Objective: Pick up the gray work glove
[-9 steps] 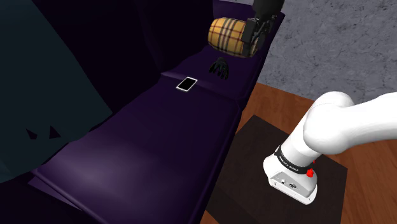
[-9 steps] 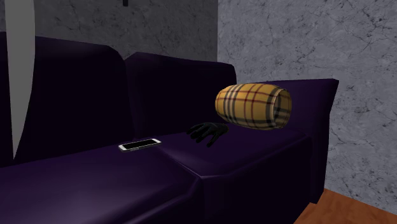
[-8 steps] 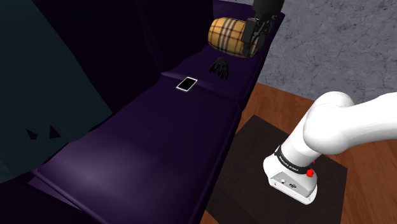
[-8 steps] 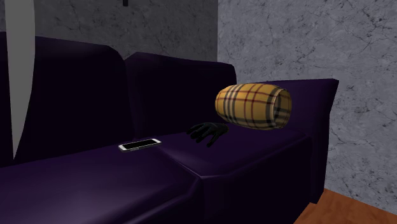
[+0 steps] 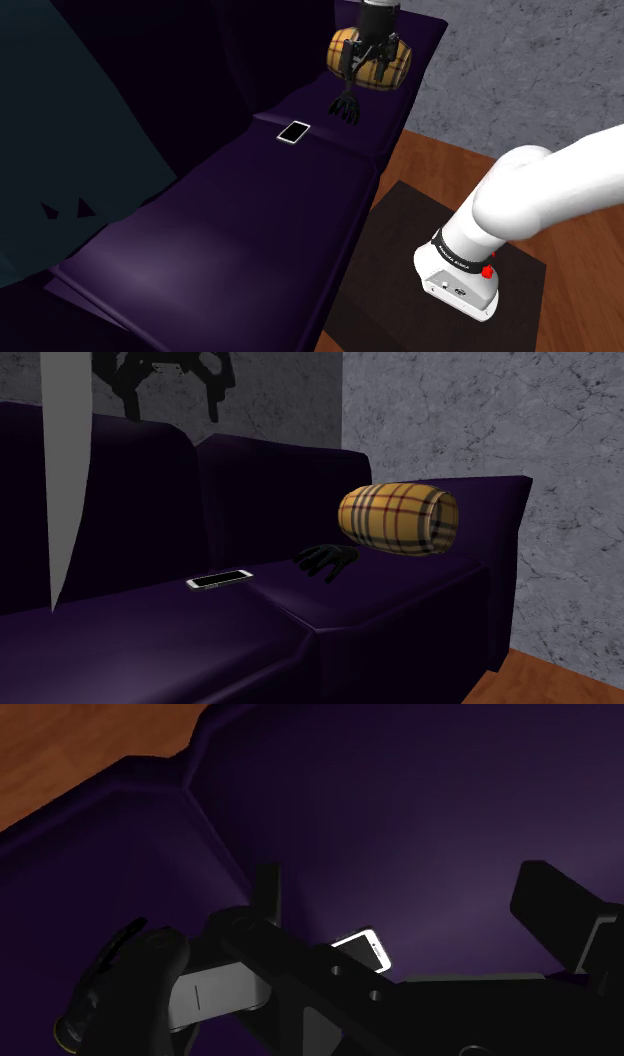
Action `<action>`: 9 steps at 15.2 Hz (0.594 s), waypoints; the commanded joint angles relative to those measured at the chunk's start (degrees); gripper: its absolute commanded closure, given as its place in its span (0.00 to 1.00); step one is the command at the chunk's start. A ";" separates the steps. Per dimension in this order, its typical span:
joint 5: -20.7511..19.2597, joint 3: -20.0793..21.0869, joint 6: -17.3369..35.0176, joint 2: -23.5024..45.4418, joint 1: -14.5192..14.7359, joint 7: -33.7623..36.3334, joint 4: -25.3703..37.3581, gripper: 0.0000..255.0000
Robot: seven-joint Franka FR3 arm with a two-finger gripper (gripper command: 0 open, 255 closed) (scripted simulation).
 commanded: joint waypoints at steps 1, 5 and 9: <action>-0.71 0.22 2.46 4.23 -1.50 2.82 1.34 0.00; -2.22 0.54 6.12 12.51 -4.05 8.59 4.97 0.00; -3.95 0.27 8.79 20.65 -6.29 14.27 9.39 0.00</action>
